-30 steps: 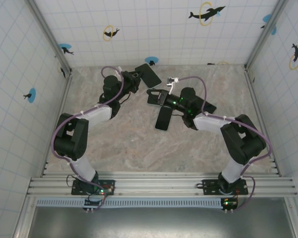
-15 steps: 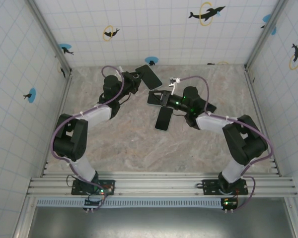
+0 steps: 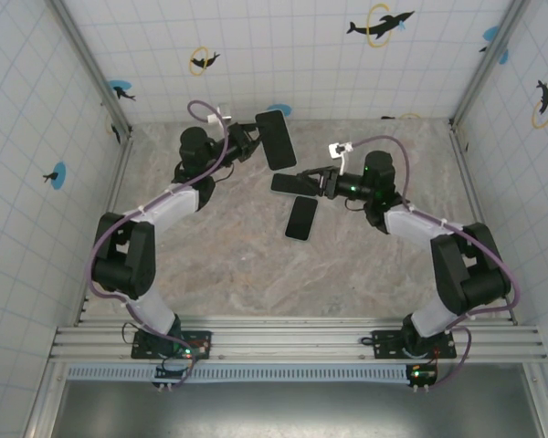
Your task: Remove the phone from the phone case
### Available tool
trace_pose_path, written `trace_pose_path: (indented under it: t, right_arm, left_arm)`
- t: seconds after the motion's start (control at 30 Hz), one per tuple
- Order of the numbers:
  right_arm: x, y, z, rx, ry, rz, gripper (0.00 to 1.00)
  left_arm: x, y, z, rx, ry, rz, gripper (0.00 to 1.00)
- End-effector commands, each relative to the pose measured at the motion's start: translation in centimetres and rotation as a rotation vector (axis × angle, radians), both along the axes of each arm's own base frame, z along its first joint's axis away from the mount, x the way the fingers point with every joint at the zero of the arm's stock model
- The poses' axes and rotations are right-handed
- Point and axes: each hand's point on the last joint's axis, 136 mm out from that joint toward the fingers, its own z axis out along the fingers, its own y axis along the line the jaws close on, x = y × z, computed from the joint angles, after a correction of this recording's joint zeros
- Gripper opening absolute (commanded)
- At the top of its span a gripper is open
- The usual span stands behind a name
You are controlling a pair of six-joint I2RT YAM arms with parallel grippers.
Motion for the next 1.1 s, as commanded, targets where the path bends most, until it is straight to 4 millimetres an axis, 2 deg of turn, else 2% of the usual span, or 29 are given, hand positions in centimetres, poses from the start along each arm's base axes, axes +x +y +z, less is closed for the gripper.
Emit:
trace_pose_path:
  t: [0.0,0.23,0.57,0.8,0.87,0.97,1.07]
  right_arm:
    - [-1.6,0.8,2.5,-0.008,-0.136,0.145,0.47]
    - [-3.4,1.7,3.9,-0.002,-0.279,0.294,0.38]
    - [-4.9,2.9,4.7,0.020,-0.350,0.413,0.28]
    - [-4.9,3.2,4.9,0.023,-0.359,0.412,0.26]
    - [-4.8,3.3,5.0,0.023,-0.359,0.404,0.27]
    - [-4.0,3.1,5.3,0.029,-0.349,0.348,0.37]
    - [-3.5,2.6,6.3,0.085,-0.308,0.272,0.45]
  left_arm:
    - [-3.6,-0.4,6.5,-0.007,-0.310,-0.133,0.00]
    - [-7.0,-0.4,8.1,0.008,-0.519,-0.227,0.00]
    - [-8.0,-0.6,8.5,0.023,-0.563,-0.285,0.00]
    - [-7.8,-0.5,8.0,0.057,-0.552,-0.264,0.00]
    - [-7.4,-0.4,7.8,0.057,-0.529,-0.237,0.00]
    - [-6.1,0.4,7.6,0.069,-0.490,-0.120,0.00]
    - [-5.5,2.6,8.6,0.033,-0.498,0.072,0.00]
